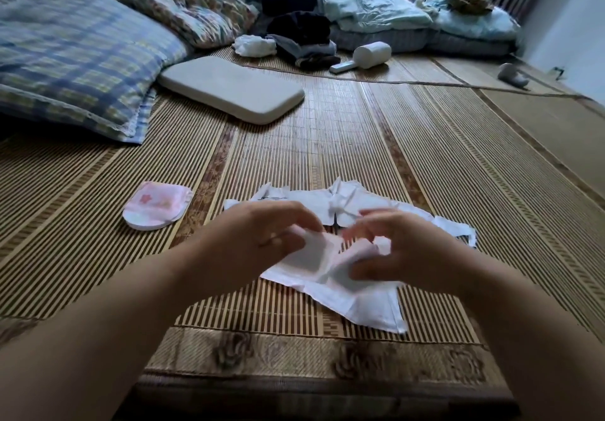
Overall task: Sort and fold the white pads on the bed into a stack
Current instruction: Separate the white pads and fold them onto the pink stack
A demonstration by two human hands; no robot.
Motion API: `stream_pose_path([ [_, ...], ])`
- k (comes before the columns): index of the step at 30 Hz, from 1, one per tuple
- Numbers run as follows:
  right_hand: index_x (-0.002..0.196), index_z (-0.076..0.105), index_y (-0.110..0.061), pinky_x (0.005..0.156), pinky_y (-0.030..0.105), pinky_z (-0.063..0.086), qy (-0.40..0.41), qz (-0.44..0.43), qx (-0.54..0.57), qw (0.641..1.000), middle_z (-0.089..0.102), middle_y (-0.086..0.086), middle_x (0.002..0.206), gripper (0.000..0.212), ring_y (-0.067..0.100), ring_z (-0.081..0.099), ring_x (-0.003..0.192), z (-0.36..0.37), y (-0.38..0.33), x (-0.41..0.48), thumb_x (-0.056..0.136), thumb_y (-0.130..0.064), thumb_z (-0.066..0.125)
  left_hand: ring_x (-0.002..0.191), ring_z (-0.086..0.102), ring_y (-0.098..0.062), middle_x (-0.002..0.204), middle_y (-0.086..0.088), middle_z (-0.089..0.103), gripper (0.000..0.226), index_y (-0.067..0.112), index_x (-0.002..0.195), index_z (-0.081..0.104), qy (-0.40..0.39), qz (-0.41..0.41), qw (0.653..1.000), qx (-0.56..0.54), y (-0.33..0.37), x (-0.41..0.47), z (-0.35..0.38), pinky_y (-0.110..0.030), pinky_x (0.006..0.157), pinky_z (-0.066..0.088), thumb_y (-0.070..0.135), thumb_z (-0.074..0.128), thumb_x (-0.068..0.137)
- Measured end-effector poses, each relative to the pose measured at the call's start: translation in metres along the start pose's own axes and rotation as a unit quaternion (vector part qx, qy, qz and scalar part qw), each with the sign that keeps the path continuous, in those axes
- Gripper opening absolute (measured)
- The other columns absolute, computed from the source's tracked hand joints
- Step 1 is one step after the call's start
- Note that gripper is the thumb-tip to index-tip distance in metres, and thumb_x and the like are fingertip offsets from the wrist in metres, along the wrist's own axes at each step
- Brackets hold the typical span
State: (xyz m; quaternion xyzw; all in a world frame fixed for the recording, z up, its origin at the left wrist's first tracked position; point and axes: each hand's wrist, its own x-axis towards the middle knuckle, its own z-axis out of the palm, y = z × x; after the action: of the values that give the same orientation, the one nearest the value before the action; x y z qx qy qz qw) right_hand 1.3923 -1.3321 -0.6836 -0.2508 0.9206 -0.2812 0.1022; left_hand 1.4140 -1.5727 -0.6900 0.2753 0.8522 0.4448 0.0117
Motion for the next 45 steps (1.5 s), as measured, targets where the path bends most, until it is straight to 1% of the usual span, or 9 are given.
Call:
stream_pose_path([
  [3,0.066,0.064,-0.019,0.062,0.040,0.044,0.002,0.049,0.168,0.985,0.060,0.001,0.067,0.016,0.019,0.053,0.063,-0.011,0.006,-0.006,0.070,-0.014,0.078,0.077,0.067,-0.001,0.088,0.022,0.069,0.036,0.056,0.087,0.061,0.055,-0.052,0.996,-0.035,-0.007,-0.002,-0.006,-0.020,0.057,0.055,0.020,0.065,0.083],
  [7,0.069,0.070,-0.016,0.053,0.029,0.051,0.060,0.105,0.252,0.960,0.067,0.001,0.065,0.009,0.016,0.063,0.060,-0.027,0.020,-0.013,0.076,-0.011,0.072,0.066,0.067,-0.004,0.073,0.006,0.070,0.027,0.046,0.087,0.063,0.068,-0.148,0.987,-0.009,-0.016,-0.003,-0.011,-0.019,0.051,0.055,0.030,0.075,0.069],
  [13,0.083,0.072,-0.008,0.046,0.025,0.052,0.063,0.225,0.327,0.916,0.072,0.004,0.071,0.014,0.016,0.067,0.058,-0.039,0.053,-0.023,0.069,-0.011,0.074,0.074,0.070,-0.006,0.082,0.008,0.075,0.031,0.037,0.097,0.067,-0.081,-0.314,0.945,-0.051,-0.033,-0.011,-0.020,-0.019,0.060,0.050,0.033,0.076,0.068],
  [19,0.096,0.069,-0.009,0.047,0.023,0.051,-0.010,0.349,0.208,0.914,0.068,0.017,0.088,0.031,0.017,0.066,0.056,-0.027,0.075,-0.026,0.073,0.010,0.063,0.048,0.063,-0.003,0.063,0.007,0.073,0.005,0.021,0.078,0.073,-0.061,-0.375,0.925,0.018,-0.047,-0.011,-0.012,-0.012,0.043,0.044,0.024,0.071,0.081],
  [26,0.091,0.069,-0.010,0.056,0.031,0.055,0.038,0.383,0.169,0.908,0.070,0.014,0.075,0.014,0.018,0.065,0.059,-0.026,0.083,-0.029,0.080,-0.001,0.066,0.059,0.064,-0.008,0.074,0.004,0.074,0.012,0.019,0.078,0.070,-0.038,-0.374,0.926,0.028,-0.048,-0.012,-0.014,-0.028,0.060,0.052,0.029,0.066,0.084],
  [32,0.062,0.062,-0.010,0.042,0.020,0.040,-0.044,0.416,0.009,0.908,0.060,0.002,0.049,0.055,0.013,0.052,0.039,-0.012,0.065,-0.026,0.067,-0.065,0.068,0.060,0.066,-0.009,0.075,-0.002,0.072,0.016,0.023,0.091,0.071,-0.061,-0.388,0.916,-0.079,-0.046,-0.018,-0.023,-0.022,0.054,0.051,0.017,0.075,0.076],
  [39,0.074,0.069,-0.002,0.043,0.023,0.046,0.001,0.409,0.100,0.907,0.071,0.012,0.062,0.005,0.017,0.064,0.050,-0.020,0.069,-0.027,0.071,-0.005,0.067,0.069,0.066,-0.023,0.083,-0.016,0.062,0.042,0.015,0.103,0.065,-0.060,-0.420,0.891,-0.163,-0.046,-0.020,-0.029,-0.029,0.057,0.056,-0.014,0.064,0.072],
  [43,0.082,0.067,0.000,0.045,0.026,0.048,0.076,0.398,0.170,0.898,0.070,0.012,0.059,0.010,0.018,0.066,0.050,-0.027,0.074,-0.029,0.073,-0.003,0.068,0.062,0.064,-0.018,0.082,-0.016,0.064,0.039,0.015,0.100,0.066,-0.027,-0.426,0.891,-0.158,-0.051,-0.022,-0.031,-0.027,0.053,0.054,-0.014,0.063,0.073],
  [45,0.083,0.068,-0.002,0.045,0.024,0.047,0.052,0.419,0.158,0.893,0.068,0.008,0.056,0.024,0.018,0.064,0.049,-0.022,0.070,-0.026,0.076,-0.024,0.073,0.060,0.065,-0.017,0.082,-0.015,0.065,0.036,0.016,0.099,0.066,-0.018,-0.423,0.893,-0.155,-0.053,-0.024,-0.031,-0.027,0.053,0.053,-0.011,0.065,0.075],
])
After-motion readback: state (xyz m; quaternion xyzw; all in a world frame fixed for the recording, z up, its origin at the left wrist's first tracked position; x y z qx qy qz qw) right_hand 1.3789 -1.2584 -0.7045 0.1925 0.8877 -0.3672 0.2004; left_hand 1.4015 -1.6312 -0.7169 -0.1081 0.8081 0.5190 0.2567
